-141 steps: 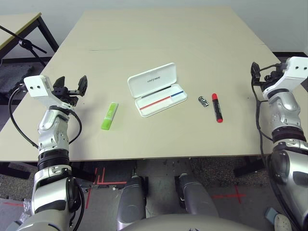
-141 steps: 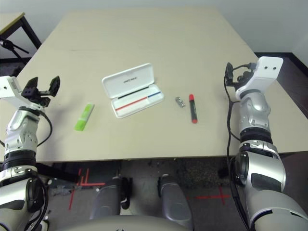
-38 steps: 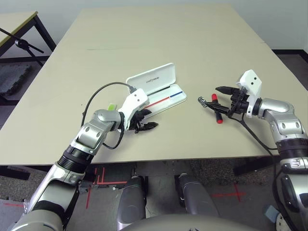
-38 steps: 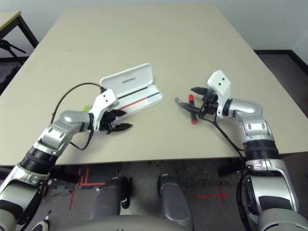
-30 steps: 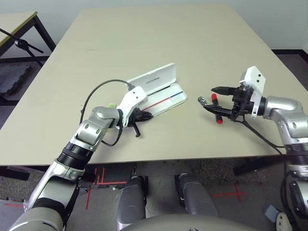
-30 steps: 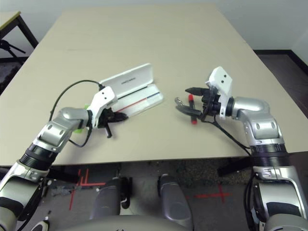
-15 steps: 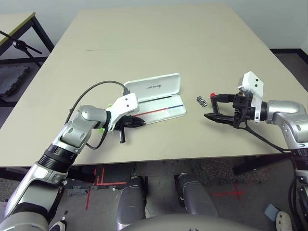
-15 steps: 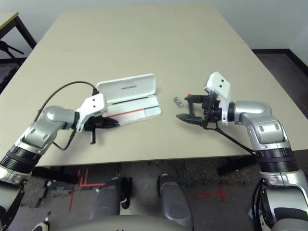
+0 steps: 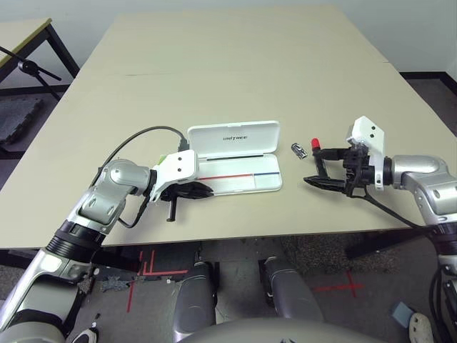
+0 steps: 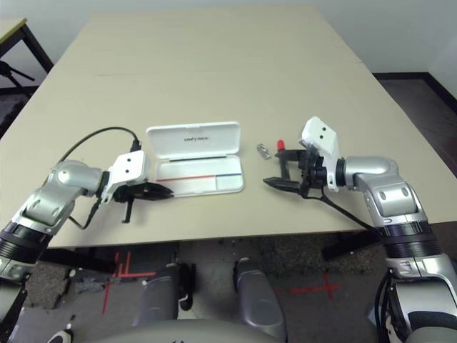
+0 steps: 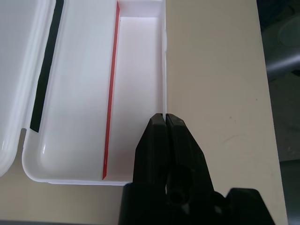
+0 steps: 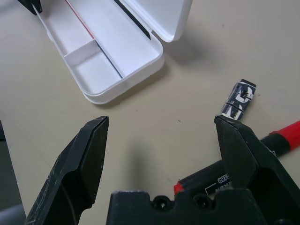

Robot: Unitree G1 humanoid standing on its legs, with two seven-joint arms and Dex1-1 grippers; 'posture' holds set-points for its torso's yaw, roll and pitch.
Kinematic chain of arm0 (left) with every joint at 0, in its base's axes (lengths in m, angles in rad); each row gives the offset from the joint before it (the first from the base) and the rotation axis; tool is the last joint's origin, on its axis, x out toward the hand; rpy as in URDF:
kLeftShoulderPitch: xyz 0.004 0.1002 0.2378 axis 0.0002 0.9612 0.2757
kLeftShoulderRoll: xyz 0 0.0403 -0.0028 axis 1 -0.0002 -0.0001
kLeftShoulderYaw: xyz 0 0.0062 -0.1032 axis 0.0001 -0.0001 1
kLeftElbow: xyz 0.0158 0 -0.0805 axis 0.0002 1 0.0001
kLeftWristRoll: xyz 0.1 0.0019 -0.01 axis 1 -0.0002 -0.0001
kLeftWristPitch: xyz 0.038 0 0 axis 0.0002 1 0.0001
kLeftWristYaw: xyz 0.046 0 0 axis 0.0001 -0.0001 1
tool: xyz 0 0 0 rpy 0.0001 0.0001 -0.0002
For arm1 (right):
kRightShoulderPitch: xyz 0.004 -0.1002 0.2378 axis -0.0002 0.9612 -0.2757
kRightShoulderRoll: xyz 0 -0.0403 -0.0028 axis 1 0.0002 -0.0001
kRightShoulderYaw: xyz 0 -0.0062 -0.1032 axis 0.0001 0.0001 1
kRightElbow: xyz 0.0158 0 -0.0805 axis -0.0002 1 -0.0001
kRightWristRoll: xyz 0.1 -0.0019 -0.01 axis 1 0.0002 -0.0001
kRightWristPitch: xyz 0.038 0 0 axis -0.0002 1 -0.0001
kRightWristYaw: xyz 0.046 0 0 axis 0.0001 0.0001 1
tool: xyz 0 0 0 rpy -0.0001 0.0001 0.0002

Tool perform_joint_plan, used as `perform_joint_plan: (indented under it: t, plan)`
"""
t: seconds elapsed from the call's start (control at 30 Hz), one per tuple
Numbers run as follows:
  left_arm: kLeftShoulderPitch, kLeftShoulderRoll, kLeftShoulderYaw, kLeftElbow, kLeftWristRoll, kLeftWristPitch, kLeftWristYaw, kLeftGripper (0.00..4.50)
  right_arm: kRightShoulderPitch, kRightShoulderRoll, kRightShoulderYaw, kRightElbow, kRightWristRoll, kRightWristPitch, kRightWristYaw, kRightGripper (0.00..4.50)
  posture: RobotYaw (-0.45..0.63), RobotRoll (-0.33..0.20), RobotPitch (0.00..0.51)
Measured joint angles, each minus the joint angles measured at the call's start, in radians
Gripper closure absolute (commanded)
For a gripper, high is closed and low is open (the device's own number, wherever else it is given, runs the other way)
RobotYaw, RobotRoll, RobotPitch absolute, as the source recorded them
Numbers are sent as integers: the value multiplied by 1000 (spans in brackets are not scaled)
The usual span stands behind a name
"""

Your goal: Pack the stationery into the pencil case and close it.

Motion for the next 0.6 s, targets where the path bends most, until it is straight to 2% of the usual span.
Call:
perform_joint_plan:
  t: [0.13,0.2,0.33,0.57,0.6]
  plan:
    - [2,-1,0,0,15,-4,10,4460,-4,2,6,4,-5,-2,0,0,-126,0,119]
    - [3,-1,0,2,24,-7,18,4017,-8,2,6,10,-5,-7,0,0,-124,0,119]
    - [3,-2,0,2,29,-14,38,2707,-10,3,6,16,-6,-12,2,0,-121,0,118]
    - [19,12,18,-45,17,-12,41,43,-19,3,7,22,-12,-28,7,0,-119,0,118]
    - [23,17,29,-62,12,-9,38,43,-22,3,7,22,-13,-29,7,0,-117,0,119]
